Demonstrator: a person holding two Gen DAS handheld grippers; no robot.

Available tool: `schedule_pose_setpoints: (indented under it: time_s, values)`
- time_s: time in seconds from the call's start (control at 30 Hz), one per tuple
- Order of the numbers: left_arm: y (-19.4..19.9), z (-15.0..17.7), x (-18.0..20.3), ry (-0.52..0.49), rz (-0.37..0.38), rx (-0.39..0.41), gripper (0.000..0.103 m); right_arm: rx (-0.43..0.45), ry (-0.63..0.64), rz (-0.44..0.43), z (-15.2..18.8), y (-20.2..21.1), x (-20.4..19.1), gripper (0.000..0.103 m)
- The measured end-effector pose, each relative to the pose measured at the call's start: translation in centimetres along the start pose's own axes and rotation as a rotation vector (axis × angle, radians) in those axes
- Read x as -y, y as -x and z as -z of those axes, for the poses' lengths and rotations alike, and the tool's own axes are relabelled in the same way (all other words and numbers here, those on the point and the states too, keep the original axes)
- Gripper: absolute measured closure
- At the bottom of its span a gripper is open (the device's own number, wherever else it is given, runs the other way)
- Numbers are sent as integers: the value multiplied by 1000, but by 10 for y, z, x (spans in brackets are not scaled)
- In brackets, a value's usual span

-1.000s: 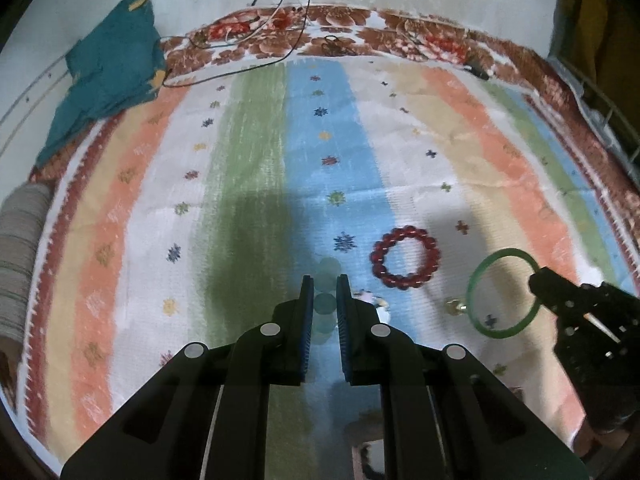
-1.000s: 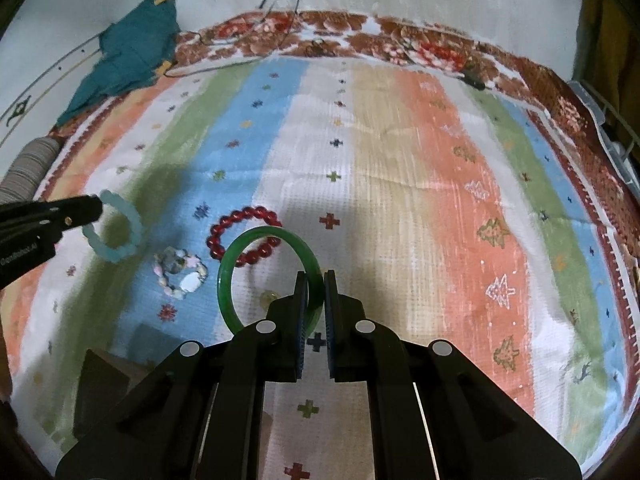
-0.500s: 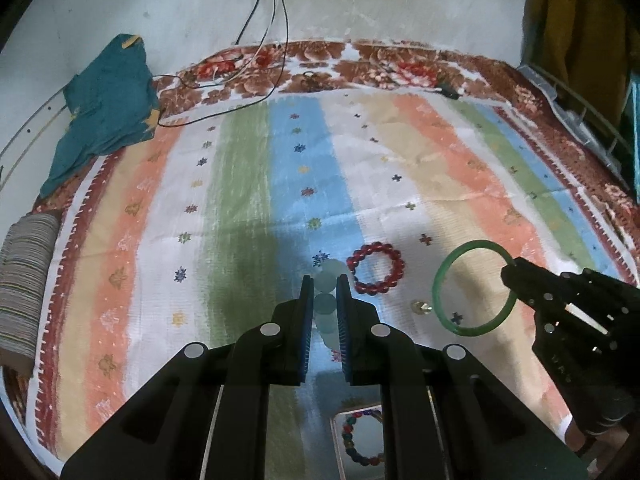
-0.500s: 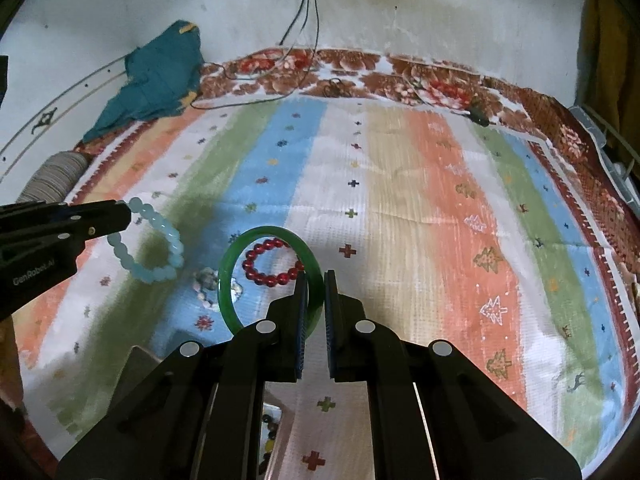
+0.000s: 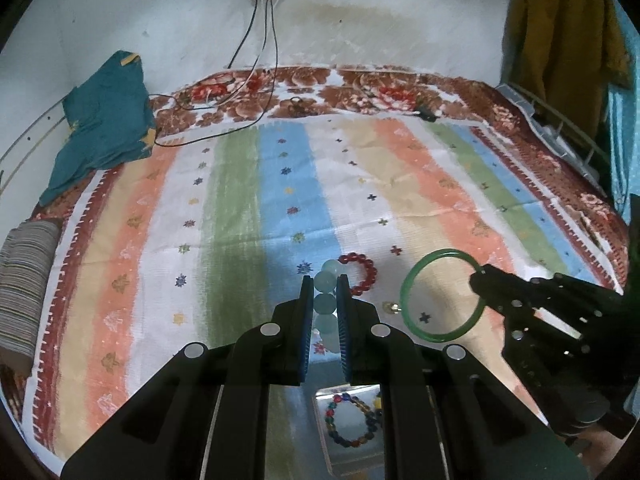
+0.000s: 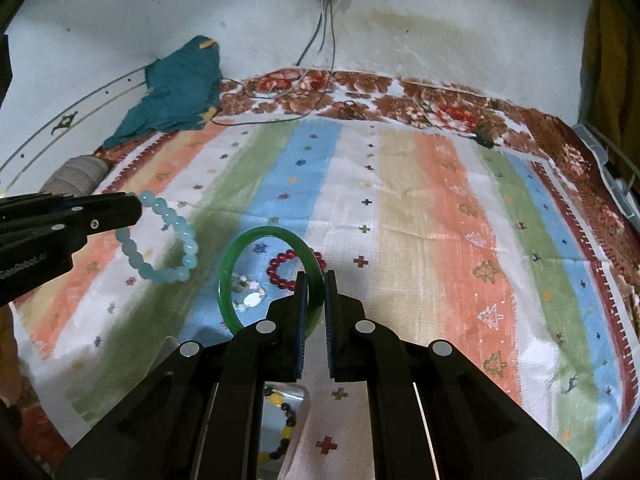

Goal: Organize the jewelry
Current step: 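Carry the bangle and light-blue bracelet into the tin box and release, then move both open tools back toward the shell bracelet and gold ring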

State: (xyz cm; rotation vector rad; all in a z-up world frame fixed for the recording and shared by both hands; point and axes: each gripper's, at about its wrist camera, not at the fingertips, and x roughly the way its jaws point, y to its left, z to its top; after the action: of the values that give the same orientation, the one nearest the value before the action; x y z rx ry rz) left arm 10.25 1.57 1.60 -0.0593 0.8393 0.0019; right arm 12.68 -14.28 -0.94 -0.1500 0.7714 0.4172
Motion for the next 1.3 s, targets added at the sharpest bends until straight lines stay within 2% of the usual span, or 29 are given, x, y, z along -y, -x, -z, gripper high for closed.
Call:
schedule_pose_setpoints:
  time_s: [0.43,0.7,0.83,0.93,1.07,1.3]
  values:
    - [29,24,12,-25,71,1,92,2,6,-26,18,22,-10,94]
    - [47,38,29,-82,62,28,92,-19,-1,-42,35,34,-12,94]
    - [45,42,32,-90,59,5,91,-55,-5,-74,39,31,-12,94]
    - [44,43,34,-105,24,7,86,-97,-5,-67,43,25,-13,87]
    - [41,41,32,-104,-7,4,83,-115,-29,-57,44,20,-7,84]
    - [34,38,19,-68,-42,-7,73,-108,-47,-51,40,19,-1,65]
